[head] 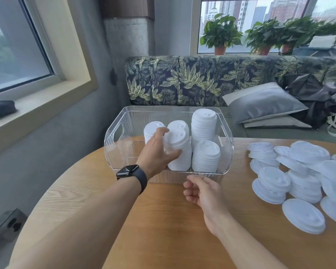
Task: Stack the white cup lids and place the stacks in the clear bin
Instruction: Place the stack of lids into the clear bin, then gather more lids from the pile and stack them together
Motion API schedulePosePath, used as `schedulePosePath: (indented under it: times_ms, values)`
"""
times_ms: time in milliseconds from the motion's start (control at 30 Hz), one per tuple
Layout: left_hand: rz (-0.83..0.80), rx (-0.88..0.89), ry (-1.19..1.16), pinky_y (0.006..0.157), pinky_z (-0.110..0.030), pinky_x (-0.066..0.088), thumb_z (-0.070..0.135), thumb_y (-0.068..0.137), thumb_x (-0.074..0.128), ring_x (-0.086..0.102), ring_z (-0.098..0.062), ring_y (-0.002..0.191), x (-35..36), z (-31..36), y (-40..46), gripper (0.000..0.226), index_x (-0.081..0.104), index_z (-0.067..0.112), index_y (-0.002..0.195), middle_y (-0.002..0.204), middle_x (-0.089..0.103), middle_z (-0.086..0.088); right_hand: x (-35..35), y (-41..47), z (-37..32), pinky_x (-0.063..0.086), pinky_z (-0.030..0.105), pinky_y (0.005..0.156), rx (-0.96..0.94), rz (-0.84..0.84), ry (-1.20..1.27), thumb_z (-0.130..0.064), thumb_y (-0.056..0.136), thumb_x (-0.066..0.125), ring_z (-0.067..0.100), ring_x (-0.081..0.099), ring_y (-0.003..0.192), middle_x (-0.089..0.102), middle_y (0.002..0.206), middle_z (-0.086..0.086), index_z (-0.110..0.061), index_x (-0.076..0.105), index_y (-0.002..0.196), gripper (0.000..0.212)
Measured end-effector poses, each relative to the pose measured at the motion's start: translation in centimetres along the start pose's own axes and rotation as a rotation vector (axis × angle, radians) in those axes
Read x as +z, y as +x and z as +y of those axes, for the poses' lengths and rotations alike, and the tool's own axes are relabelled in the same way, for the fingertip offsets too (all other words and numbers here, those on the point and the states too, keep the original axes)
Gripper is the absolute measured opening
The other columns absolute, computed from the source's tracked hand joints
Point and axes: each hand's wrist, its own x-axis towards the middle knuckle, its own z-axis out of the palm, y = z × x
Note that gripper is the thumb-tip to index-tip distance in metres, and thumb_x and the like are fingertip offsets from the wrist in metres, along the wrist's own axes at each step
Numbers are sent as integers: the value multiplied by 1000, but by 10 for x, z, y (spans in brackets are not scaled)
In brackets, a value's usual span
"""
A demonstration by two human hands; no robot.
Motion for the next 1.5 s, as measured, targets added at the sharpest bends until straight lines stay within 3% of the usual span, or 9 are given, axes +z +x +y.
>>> schedulePosePath:
  times_ms: [167,467,600,667,833,967,1133,1233,1500]
  values:
    - [-47,-26,36,90,-42,51,40,87,77,62,-25,107,3,-2,3,55,48,22,130,116,62,1,-7,2,6,52,29,61,-11,-11,23,-8,96,66,18,64,61,69,73,9,-5,72,88,10]
    - [35,25,139,94,-42,51,35,92,69,56,-24,120,-7,12,-19,59,45,24,144,148,47,-1,-20,-5,7,52,29,64,-10,-42,53,-5,98,64,18,64,62,67,73,10,-2,70,92,9]
    - [247,120,110,86,-35,49,30,97,63,54,-18,107,0,32,-60,13,65,17,102,115,60,3,-38,-16,4,53,30,65,-38,-19,-7,-5,98,64,20,65,66,69,74,11,0,71,93,10]
    - [258,147,122,71,-33,44,31,98,62,51,-14,86,10,44,-87,24,62,19,77,86,60,9,-52,-23,2,53,31,66,-58,0,-53,-7,98,64,20,65,66,70,75,11,-1,71,93,11]
    - [8,-27,44,54,-35,35,47,103,49,41,-12,54,49,68,-151,46,41,23,65,55,45,7,-93,-49,-1,53,24,62,-107,88,-144,-10,98,63,15,64,65,69,73,6,-1,71,95,12]
    - [-110,-102,-127,62,-43,46,51,103,50,43,-11,56,78,84,-184,47,46,20,68,58,50,9,-135,-69,1,54,30,68,-185,229,-242,-15,97,64,11,64,63,71,71,-1,-12,71,90,10]
    - [-172,-60,-8,62,-33,42,54,104,46,50,-16,65,103,113,-203,46,46,19,73,63,52,6,-194,-93,-9,50,23,73,-380,453,-497,-21,96,69,6,66,80,72,84,-9,-28,69,87,11]
    - [-196,-56,53,58,-29,35,55,104,44,48,-14,63,112,125,-202,45,45,22,72,63,52,5,-222,-94,-13,52,33,81,-478,561,-630,-17,90,75,9,61,85,61,100,-9,-24,67,94,11]
    - [-210,-16,82,61,-33,40,54,104,43,50,-18,64,134,137,-183,47,48,18,75,61,51,2,-250,-69,-21,45,37,103,-308,553,-811,-50,73,88,21,49,131,38,144,0,-18,49,145,88]
